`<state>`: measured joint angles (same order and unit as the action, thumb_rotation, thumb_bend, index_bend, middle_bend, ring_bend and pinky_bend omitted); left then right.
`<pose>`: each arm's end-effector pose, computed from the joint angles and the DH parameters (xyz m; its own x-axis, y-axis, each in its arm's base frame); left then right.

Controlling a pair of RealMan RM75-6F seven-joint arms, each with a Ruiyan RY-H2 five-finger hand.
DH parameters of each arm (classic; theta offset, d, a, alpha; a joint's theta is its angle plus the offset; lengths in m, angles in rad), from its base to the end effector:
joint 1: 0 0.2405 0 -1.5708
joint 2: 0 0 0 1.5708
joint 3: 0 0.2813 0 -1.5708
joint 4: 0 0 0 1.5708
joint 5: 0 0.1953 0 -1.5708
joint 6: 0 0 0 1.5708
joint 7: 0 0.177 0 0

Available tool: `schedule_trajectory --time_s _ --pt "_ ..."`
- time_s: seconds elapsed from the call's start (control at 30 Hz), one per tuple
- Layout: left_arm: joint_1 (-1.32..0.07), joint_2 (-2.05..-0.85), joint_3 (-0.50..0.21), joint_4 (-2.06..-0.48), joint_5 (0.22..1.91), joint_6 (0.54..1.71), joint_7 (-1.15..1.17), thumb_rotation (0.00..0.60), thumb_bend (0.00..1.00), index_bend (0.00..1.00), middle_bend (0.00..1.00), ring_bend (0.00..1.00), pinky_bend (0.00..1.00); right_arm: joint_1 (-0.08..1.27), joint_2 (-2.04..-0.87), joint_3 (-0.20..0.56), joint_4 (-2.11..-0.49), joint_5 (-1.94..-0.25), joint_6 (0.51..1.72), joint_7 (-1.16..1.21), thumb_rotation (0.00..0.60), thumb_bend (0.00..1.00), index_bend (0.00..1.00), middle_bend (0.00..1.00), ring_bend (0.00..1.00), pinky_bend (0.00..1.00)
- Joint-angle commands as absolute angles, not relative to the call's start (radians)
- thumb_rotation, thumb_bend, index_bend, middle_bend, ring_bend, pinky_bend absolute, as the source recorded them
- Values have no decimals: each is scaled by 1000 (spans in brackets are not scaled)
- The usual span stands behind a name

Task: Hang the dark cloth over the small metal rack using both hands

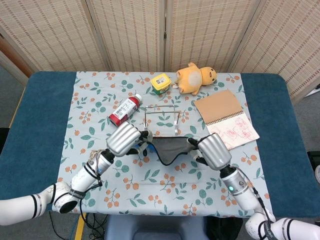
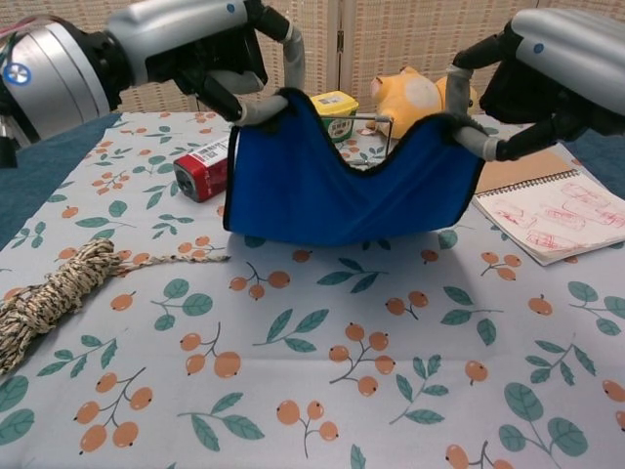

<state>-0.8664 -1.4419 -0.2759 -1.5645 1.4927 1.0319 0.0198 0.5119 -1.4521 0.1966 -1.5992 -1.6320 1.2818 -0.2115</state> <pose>-0.0385 0.3906 0.0464 0.2688 0.0850 0.9594 0.6948 -0.7070 -0.1321 -0.1451 -0.3270 0.0657 0.3111 0.0877 0.9463 -0.7855 -0.5369 0.3079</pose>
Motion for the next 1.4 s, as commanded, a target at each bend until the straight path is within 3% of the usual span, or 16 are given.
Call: schedule_trajectory --time_s 0.03,0.67,0.97,1.4 --pt "-900 -1432 -313 -1562 1442 997 40 600 441 547 1000 964 1000 533 -1448 226 -1613 -1605 1272 -226 600 439 667 964 918 987" --pt "-1031 -1465 -431 -1407 1181 905 118 600 440 564 1000 963 1000 665 -1466 381 -1545 -1380 1181 -318 600 439 667 964 918 987" --pt "-1083 -1491 -448 -1301 1047 883 215 600 441 564 1000 961 1000 739 -1525 413 -1473 -1267 1138 -379 600 439 667 965 918 987" --pt "-1127 -1517 -440 -1181 987 880 261 600 441 565 1000 957 1000 847 -1601 462 -1357 -1152 1117 -442 600 439 667 970 920 987"
